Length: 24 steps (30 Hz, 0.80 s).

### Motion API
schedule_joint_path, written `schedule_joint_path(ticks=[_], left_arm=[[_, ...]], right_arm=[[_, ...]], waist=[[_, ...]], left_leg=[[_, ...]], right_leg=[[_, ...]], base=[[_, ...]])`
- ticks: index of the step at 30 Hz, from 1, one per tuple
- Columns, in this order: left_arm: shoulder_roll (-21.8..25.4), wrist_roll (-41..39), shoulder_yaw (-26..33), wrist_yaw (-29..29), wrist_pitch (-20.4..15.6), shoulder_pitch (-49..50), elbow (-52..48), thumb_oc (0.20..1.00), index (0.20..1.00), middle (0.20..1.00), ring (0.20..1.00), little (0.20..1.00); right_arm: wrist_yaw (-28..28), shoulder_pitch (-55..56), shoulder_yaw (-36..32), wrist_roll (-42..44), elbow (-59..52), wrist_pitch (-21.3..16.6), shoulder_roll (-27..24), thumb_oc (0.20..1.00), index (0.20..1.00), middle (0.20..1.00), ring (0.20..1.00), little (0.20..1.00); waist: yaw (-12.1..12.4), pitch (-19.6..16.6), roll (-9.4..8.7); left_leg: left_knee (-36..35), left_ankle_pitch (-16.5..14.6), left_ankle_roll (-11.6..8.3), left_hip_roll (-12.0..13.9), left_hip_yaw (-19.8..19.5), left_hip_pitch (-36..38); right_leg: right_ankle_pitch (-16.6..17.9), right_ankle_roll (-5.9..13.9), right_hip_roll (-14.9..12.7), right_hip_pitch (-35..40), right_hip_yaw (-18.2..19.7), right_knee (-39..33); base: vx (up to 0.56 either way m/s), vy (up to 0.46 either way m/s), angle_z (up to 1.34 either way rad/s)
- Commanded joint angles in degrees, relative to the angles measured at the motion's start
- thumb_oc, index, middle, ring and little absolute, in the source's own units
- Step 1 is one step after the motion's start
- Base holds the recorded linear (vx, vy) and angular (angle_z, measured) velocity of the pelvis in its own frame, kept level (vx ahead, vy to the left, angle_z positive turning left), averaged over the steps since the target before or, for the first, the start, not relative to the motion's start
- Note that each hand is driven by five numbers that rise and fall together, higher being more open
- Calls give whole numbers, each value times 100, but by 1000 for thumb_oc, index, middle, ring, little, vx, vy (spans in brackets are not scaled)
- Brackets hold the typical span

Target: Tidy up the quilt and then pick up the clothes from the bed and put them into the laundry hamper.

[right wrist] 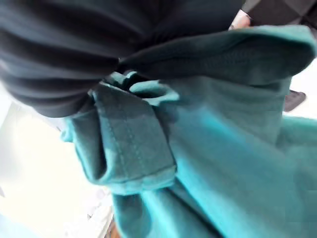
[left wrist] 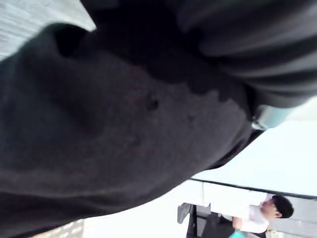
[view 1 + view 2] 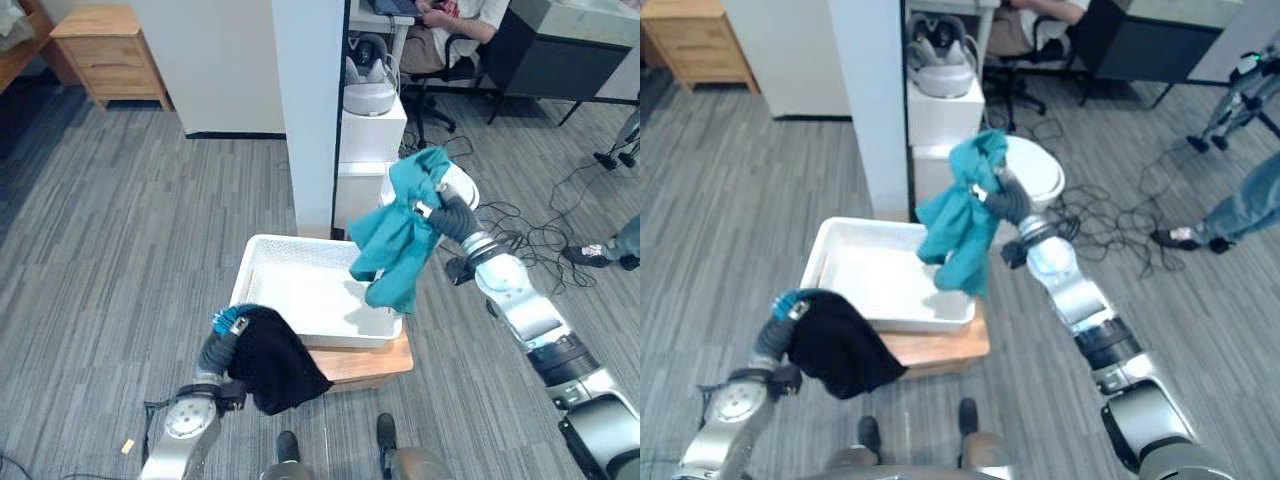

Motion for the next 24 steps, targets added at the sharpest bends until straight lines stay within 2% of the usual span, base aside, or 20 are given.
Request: schedule_joint_path(ticks=[1, 2, 3, 6, 10, 15, 19, 22, 23, 24], left_arm=[[376, -183, 149, 67, -630, -820, -294, 200, 200, 200, 200, 200], [385, -178, 156, 58, -649, -870, -367, 200, 200, 200, 200, 200], [402, -155, 130, 49, -666, -947, -439, 200, 200, 200, 200, 200], [553, -1, 78, 37, -771, -1291, -806, 200, 200, 200, 200, 200], [604, -70, 62, 22, -878, -1457, -1022, 200, 200, 200, 200, 200], [705, 76, -53, 36, -924, -1773, -1023, 200, 200, 200, 200, 200], [598, 310, -126, -13, -845, -1785, -1272, 200, 200, 200, 200, 200], [539, 544, -90, 13, -839, -1905, -1219, 200, 200, 200, 200, 200], [529, 551, -119, 16, -842, -1914, -1210, 200, 200, 200, 200, 200], [477, 756, -156, 119, -879, -2078, -1136, 200, 200, 200, 200, 200]], right_arm=[[145, -306, 295, -348, 337, -185, 315, 200, 200, 200, 200, 200], [184, -296, 417, -433, 529, -160, 434, 561, 561, 561, 561, 561], [218, -303, 530, -530, 710, -126, 525, 1000, 1000, 1000, 1000, 1000], [29, -579, 888, -1362, 1273, -90, 743, 1000, 1000, 1000, 1000, 1000], [-89, -612, 949, -1481, 1585, -64, 948, 1000, 1000, 1000, 1000, 1000], [-91, -499, 970, -1492, 1512, -103, 947, 1000, 1000, 1000, 1000, 1000], [-166, -62, 521, -1710, 813, -135, 470, 1000, 1000, 1000, 1000, 1000], [-115, 556, -32, -1750, 2, -209, 79, 1000, 1000, 1000, 1000, 1000], [-88, 616, -69, -1754, -71, -182, 54, 1000, 1000, 1000, 1000, 1000], [-28, 1059, -352, -1744, -555, -284, -100, 1000, 1000, 1000, 1000, 1000]], waist=[[91, -119, 217], [93, -111, 236], [107, -104, 258], [116, -74, 350], [79, -65, 407], [-44, -80, 447], [-218, -96, 429], [-456, -117, 383], [-427, -124, 391], [-590, -136, 357]], left_leg=[[17, -646, -87, 166, 119, 223], [17, -637, -100, 180, 111, 220], [17, -625, -113, 190, 101, 216], [17, -592, -164, 239, 90, 211], [17, -578, -187, 263, 125, 212], [17, -586, -213, 299, 258, 268], [17, -603, -231, 341, 333, 318], [17, -637, -233, 367, 454, 382], [17, -640, -233, 367, 463, 389], [17, -663, -232, 382, 551, 431]], right_leg=[[-1023, 154, -208, 190, -157, 31], [-1031, 144, -200, 204, -170, 24], [-1045, 138, -190, 207, -176, 24], [-1088, 117, -169, 220, -188, 24], [-1102, 118, -149, 202, -165, 24], [-1074, 131, -129, 169, -75, 24], [-1092, 133, -118, 180, -55, 24], [-1071, 149, -96, 156, 38, 24], [-1071, 151, -95, 158, 46, 24], [-1040, 175, -94, 127, 110, 24]], base=[[-10, -97, 19], [0, -94, 15], [-1, -67, 4], [-7, -55, 3], [-4, -9, 0], [-1, -20, -12], [5, -12, -6], [12, 1, -6], [25, 1, -26], [16, 7, -36]])
